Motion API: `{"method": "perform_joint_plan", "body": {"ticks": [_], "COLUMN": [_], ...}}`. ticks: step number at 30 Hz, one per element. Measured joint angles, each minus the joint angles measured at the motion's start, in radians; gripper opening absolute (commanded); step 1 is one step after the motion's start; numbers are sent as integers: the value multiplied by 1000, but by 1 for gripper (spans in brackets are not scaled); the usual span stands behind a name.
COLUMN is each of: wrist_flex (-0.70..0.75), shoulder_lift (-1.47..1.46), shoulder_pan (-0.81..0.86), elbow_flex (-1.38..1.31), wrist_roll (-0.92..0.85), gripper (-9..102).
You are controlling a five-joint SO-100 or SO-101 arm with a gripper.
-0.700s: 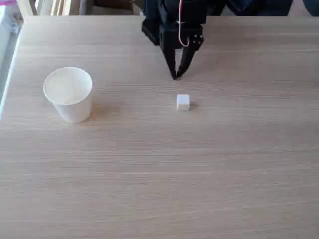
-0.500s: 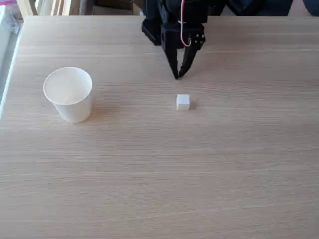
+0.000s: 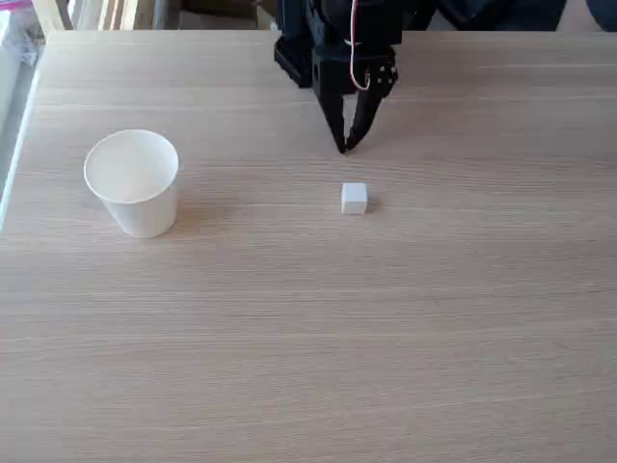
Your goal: Grasp a block and put it in the bin.
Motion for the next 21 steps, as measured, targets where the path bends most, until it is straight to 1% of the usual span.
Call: {"method": "perform_joint_plan", "body": {"ticks": [21], "wrist_flex": [0], "shoulder_lift": [0], "shoulder_pan": [0], "elbow_flex": [0], "wrist_roll": [-9], "gripper": [0]}}
